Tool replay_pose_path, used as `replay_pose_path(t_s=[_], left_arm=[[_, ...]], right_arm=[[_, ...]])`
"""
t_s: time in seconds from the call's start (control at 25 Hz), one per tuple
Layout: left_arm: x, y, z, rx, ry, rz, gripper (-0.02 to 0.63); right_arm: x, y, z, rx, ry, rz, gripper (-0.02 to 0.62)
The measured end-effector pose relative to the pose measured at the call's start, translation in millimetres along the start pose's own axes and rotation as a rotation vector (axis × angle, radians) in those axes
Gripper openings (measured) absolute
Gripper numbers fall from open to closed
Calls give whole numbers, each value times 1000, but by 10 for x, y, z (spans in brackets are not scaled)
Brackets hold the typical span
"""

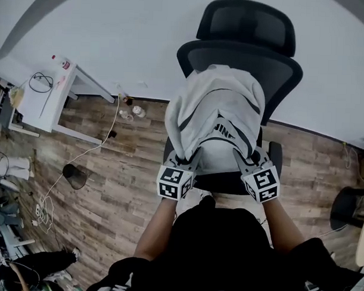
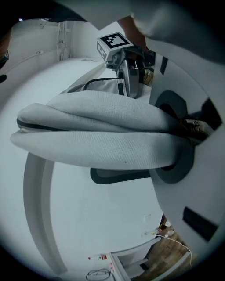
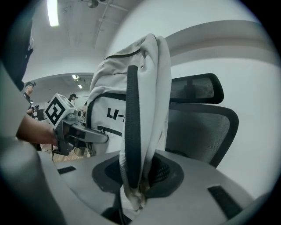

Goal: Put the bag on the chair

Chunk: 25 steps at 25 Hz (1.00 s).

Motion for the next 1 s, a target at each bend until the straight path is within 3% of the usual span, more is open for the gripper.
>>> replay_pose_path(t_s=[0.24,0.52,1.0], left_arm=[[-316,-119,128,7,-97,70,113],[-713,-412,126,10,-225,200,112],[-1278,-1086,126,77,-286,367,112]], right_arm=[[-55,-190,-61,-53,-84,66,103],[-47,-567,-244,-135,-101,135,103],[-140,-1349,-584,-276,-46,251,103]])
Point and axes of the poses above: the fingertips, and each gripper's own axes: x backward along the fingers, z to its left, y out of its top, the point moved 6 cm from there along x, backward along the fingers, and after that the axes turned 10 degrees about -z, right-handed, at the moved point
